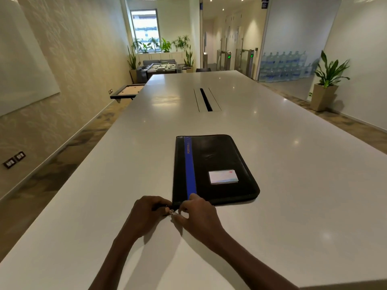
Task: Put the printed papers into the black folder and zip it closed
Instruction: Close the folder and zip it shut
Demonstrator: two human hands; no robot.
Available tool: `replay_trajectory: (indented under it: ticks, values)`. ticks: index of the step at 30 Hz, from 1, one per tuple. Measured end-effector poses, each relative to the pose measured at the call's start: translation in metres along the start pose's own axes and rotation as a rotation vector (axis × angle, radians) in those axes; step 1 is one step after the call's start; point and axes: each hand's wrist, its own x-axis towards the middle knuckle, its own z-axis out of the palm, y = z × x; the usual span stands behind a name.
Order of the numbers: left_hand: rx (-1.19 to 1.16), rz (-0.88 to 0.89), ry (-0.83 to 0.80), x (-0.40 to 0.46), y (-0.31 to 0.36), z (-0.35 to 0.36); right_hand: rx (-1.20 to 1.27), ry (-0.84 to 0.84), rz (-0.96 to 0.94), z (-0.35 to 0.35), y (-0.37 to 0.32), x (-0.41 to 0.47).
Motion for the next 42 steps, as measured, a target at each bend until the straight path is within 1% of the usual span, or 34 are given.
replay_trajectory:
  ticks: [4, 8, 11, 14, 16, 22, 24, 29, 35, 37, 38, 39, 41, 42]
  values:
    - [-0.03, 0.002, 0.007, -0.002, -0.002, 0.003, 0.027, 0.013, 0.039, 0.011, -0.013, -0.006]
    - [-0.055, -0.006, 0.036, -0.001, -0.004, 0.004, 0.06, 0.073, 0.071, 0.013, -0.02, -0.009]
    - [-0.043, -0.005, 0.067, 0.0, -0.007, 0.004, -0.024, 0.063, 0.06, 0.012, -0.024, -0.009]
    - [-0.03, 0.001, 0.088, 0.002, -0.007, 0.004, -0.168, 0.041, -0.041, 0.015, -0.03, -0.01]
    - [-0.019, 0.003, 0.095, 0.003, -0.006, 0.004, -0.196, 0.03, -0.06, 0.016, -0.031, -0.008]
    - [0.025, 0.007, 0.15, 0.003, -0.006, 0.004, -0.08, 0.03, 0.084, 0.012, -0.027, -0.003]
    - [0.046, 0.018, 0.151, 0.003, -0.006, 0.004, -0.074, 0.041, 0.101, 0.01, -0.023, -0.003]
    - [0.055, -0.005, 0.17, 0.004, -0.006, 0.004, -0.2, 0.003, 0.113, 0.001, -0.01, -0.006]
    - [0.034, -0.059, 0.191, 0.004, -0.008, 0.011, -0.312, 0.0, 0.153, -0.014, 0.011, -0.011]
    - [0.062, -0.024, 0.231, 0.003, -0.004, 0.015, -0.316, 0.007, 0.136, -0.016, 0.016, -0.012]
    - [0.068, 0.021, 0.245, 0.002, 0.0, 0.018, -0.314, 0.012, 0.123, -0.017, 0.017, -0.012]
    - [0.086, 0.084, 0.232, 0.002, 0.005, 0.022, -0.31, 0.015, 0.111, -0.017, 0.019, -0.012]
    - [0.165, 0.205, 0.143, 0.005, 0.016, 0.033, -0.29, -0.003, 0.084, -0.017, 0.02, -0.011]
    - [0.203, 0.234, 0.102, 0.008, 0.02, 0.039, -0.277, -0.021, 0.075, -0.017, 0.02, -0.01]
